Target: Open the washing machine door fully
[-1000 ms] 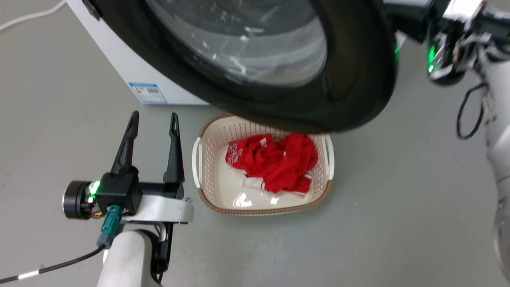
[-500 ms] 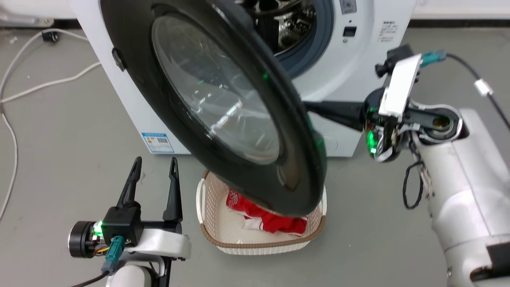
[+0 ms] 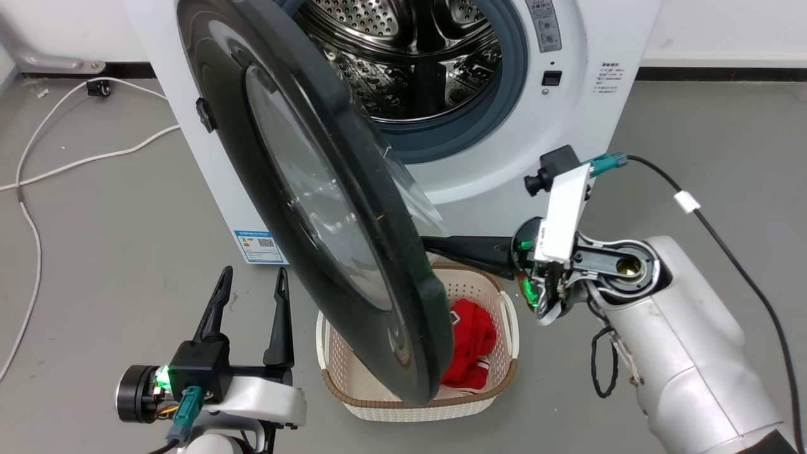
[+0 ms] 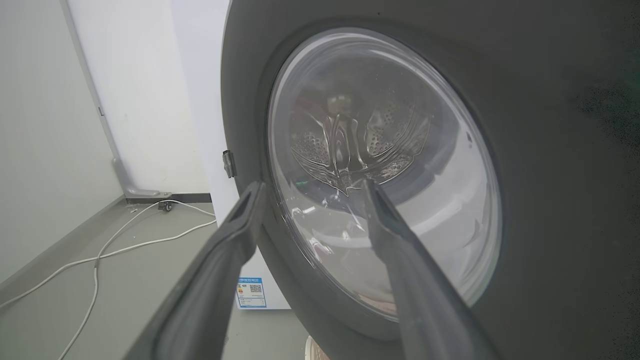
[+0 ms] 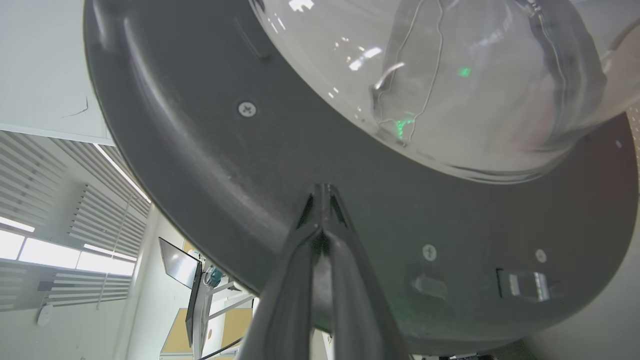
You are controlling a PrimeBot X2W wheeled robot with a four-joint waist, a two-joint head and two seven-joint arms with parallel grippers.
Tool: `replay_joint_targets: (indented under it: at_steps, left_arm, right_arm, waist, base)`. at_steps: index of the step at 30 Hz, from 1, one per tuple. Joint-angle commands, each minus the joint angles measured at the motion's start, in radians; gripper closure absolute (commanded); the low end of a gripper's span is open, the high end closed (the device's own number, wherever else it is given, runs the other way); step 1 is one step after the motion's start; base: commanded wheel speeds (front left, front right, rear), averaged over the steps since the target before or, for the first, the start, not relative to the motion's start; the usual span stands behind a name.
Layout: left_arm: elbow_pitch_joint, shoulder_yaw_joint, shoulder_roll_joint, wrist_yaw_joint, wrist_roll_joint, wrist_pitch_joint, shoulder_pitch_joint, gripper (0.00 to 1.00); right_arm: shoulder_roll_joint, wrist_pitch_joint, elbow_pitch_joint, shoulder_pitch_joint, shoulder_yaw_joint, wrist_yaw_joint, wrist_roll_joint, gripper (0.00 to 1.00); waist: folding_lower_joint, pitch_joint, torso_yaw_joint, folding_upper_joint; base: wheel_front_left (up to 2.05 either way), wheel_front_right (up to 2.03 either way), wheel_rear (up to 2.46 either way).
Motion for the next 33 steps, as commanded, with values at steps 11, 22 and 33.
replay_joint_targets:
  at_steps: [11,22,33]
  left_arm:
    - [0.002,0.004,-0.001,0.006,0.003,-0.003,0.017,0.0]
    - [0.005,0.028,0.0,0.012,0.005,-0.003,0.031,0.0]
    - [0.008,0.051,0.002,0.01,0.01,-0.003,0.045,0.0]
  right_arm:
    - [0.004,-0.233,-0.068,0.069,0.027,0.0,0.02,1.0]
    - [-0.072,-0.599,-0.153,0.261,-0.149,0.0,-0.031,1.0]
    - [-0.135,-0.916,-0.334,0.517,-0.224,0.0,-0.252,0.0]
  waist:
    - [0.0002,-0.004,-0.017,0.0]
    - [0.0002,-0.021,-0.037,0.0]
    - [0.0002,-0.031,-0.052,0.0]
  base:
    - [0.0,0.0,0.0]
    - [0.0,0.0,0.0]
    - [0.0,0.0,0.0]
